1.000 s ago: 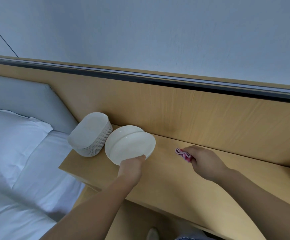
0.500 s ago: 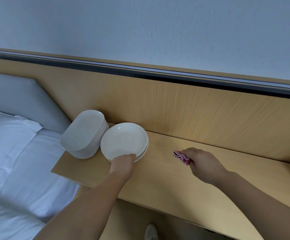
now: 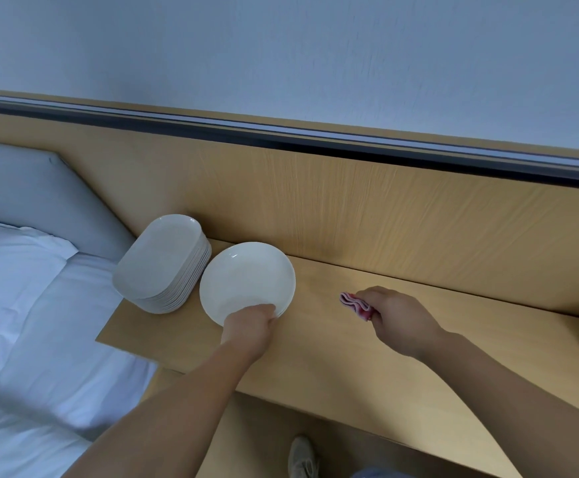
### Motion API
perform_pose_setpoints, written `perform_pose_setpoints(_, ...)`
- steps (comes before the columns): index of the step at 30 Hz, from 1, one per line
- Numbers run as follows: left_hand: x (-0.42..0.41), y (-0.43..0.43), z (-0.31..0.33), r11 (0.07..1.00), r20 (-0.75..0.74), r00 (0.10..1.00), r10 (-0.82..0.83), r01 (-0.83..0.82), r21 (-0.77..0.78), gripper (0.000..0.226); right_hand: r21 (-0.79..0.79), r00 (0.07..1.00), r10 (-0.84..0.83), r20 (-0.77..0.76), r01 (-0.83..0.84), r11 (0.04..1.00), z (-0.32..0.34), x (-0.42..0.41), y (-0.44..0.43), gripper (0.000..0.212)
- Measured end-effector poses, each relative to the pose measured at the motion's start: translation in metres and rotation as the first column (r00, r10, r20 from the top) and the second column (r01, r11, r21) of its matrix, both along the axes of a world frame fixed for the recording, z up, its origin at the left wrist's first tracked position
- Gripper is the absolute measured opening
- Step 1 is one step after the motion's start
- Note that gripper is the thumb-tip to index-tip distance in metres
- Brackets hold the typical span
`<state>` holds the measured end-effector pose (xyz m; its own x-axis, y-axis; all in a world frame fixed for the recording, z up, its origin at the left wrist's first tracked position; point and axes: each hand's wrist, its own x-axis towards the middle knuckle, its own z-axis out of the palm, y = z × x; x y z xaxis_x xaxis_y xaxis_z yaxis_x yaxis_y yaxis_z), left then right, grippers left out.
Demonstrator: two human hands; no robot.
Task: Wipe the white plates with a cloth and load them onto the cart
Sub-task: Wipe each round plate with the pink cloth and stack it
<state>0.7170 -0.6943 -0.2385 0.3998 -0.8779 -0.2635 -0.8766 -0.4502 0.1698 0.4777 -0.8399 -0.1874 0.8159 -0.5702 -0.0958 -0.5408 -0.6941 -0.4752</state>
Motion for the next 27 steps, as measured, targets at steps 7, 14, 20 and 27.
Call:
perform_pose_setpoints(7,-0.057,-0.068,0.038,0.975,-0.019,0.99,-0.142,0.137,-0.175,0.031,-0.013,0.987,-0.149,0.054,0.15,0.989,0.014,-0.057,-0.015,0.022)
perform_pose_setpoints(14,-0.196,-0.161,0.067,0.871,0.032,0.911,-0.411,0.403,-0.282,0.03,-0.04,0.878,-0.463,0.12,0.47,0.882,0.039,-0.19,-0.038,0.029)
perform_pose_setpoints(20,-0.317,-0.217,0.067,0.755,-0.009,0.798,-0.602,0.566,-0.332,0.031,-0.129,0.711,-0.689,0.136,0.703,0.7,0.055,-0.318,-0.039,0.018)
perform_pose_setpoints(27,-0.44,-0.257,0.06,0.716,-0.043,0.742,-0.668,0.626,-0.309,0.028,-0.135,0.578,-0.81,0.097,0.814,0.565,0.059,-0.43,-0.035,0.023)
